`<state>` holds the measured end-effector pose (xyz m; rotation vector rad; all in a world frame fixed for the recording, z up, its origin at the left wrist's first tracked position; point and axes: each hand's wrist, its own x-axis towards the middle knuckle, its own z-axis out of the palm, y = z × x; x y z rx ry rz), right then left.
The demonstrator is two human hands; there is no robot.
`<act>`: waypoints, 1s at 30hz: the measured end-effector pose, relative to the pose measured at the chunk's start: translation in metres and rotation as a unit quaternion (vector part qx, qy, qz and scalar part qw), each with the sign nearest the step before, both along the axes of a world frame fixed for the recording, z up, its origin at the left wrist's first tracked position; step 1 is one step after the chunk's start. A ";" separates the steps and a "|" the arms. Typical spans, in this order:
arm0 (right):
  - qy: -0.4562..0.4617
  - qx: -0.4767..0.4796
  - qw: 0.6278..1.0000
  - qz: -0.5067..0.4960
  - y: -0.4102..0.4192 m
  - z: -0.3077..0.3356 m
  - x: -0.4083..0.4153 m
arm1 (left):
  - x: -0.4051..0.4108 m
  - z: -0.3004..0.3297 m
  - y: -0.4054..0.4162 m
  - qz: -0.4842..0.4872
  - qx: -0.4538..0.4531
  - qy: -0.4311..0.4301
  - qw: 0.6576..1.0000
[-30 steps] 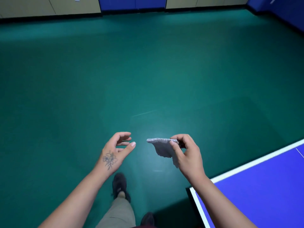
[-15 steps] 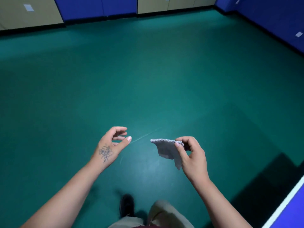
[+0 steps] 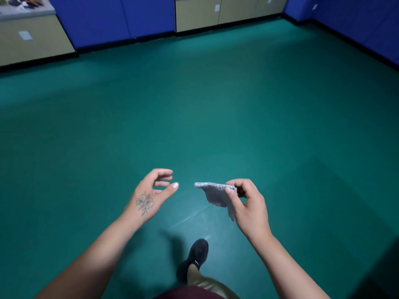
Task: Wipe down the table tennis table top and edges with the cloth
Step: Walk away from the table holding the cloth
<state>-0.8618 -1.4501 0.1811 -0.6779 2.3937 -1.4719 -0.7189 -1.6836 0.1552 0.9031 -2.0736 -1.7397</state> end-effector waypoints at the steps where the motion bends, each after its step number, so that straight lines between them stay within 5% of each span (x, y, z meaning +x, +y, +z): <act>1: -0.001 -0.003 1.000 0.006 -0.008 0.002 -0.021 | -0.020 0.003 -0.008 0.004 -0.001 0.001 1.000; 30: 0.018 0.025 0.999 -0.016 -0.353 0.009 -0.557 | -0.574 -0.008 -0.367 -0.043 0.012 -0.006 0.999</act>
